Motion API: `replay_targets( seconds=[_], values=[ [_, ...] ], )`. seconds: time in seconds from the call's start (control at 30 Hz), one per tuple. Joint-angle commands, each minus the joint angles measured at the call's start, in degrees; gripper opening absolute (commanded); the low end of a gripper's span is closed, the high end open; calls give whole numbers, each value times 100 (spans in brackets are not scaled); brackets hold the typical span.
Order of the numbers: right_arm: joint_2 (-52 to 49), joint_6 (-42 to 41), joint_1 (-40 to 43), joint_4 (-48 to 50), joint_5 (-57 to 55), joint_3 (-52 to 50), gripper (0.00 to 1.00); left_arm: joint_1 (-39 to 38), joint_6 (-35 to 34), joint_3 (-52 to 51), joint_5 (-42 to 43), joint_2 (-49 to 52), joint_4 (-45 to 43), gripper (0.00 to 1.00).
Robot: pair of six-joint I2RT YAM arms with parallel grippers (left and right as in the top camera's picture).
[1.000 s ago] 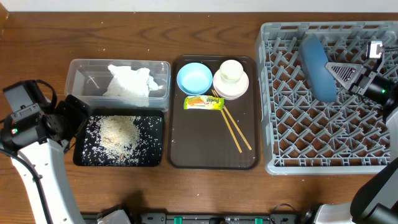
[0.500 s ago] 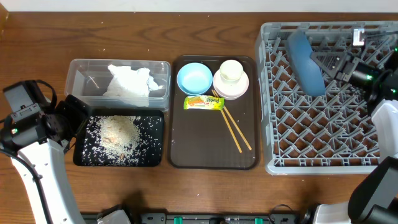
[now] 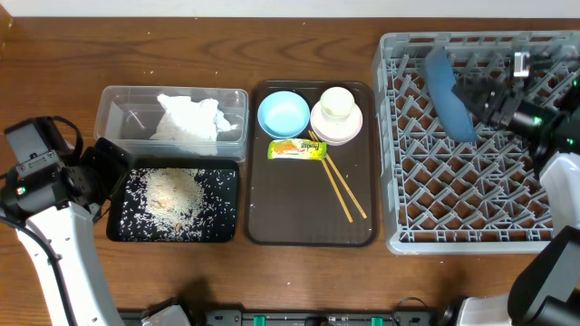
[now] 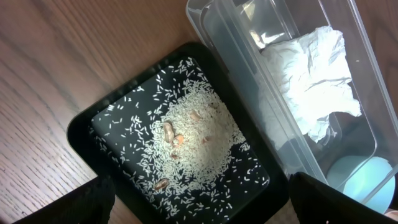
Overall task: Sort waste into correct bins and load items into the dishwasher rack
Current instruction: 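Stand the blue plate upright in the rack's back slots with right gripper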
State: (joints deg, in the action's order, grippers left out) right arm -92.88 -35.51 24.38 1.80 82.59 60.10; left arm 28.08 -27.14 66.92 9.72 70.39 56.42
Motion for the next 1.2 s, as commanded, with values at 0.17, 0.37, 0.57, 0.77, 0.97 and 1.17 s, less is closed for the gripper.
replay_targets(
  seconds=[0.17,0.37,0.57,0.77,0.97,1.17],
  values=[
    [-13,-409,839,483,199,-378,1,26,31,103,-33,0,9,92],
    [-13,-1906,914,1880,302,-378,1,26,31,103,-33,0,11,92],
    [4,-3602,566,3563,195,-378,1,24,31,103,-33,0,11,92],
    [4,-4784,37,5031,-245,-413,1,26,31,103,-33,2,11,92],
    [4,-4813,-332,5340,-1043,-1008,1,24,31,103,-33,0,11,92],
    [2,-4809,-114,6220,-1469,-1810,1,26,31,103,-33,2,9,92]
  ],
)
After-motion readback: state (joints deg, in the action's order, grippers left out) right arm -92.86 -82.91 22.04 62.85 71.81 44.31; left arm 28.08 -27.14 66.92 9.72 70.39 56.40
